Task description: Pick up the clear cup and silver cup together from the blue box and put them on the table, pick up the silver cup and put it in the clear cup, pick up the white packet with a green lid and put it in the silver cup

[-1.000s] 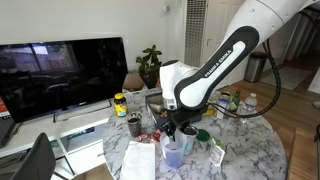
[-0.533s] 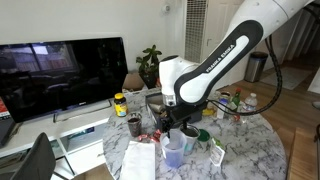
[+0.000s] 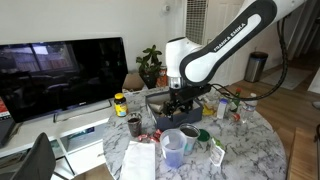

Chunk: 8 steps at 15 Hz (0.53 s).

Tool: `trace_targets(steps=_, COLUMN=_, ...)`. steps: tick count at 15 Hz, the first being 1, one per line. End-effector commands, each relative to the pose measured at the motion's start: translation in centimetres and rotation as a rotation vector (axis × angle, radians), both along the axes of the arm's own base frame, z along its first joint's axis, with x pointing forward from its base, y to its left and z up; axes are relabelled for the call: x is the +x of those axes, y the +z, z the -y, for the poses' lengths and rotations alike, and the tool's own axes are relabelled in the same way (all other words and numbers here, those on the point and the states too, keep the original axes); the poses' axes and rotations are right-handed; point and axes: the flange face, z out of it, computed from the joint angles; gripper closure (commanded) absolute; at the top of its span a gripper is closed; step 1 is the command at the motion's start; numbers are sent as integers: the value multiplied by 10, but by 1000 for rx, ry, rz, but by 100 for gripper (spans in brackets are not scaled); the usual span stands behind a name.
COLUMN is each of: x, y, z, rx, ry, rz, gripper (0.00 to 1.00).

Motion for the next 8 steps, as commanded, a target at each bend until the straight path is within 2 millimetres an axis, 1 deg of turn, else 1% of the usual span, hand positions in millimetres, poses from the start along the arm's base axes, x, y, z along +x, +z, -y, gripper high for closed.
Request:
trace_targets(steps=1, x=-9, y=-14, z=43, rx=37, ry=104, rz=0, gripper=0)
trace_targets(steps=2, x=-11, y=-23, z=55, rx=45, ry=128, rz=-25, gripper=0)
trace_targets(steps=5, x=-17, y=-46, z=76, rx=96, ry=226, rz=-62, gripper=0)
trace_targets(steps=8, x=-22, y=-63, z=86, rx=158, ry=288, rz=-76, gripper=0)
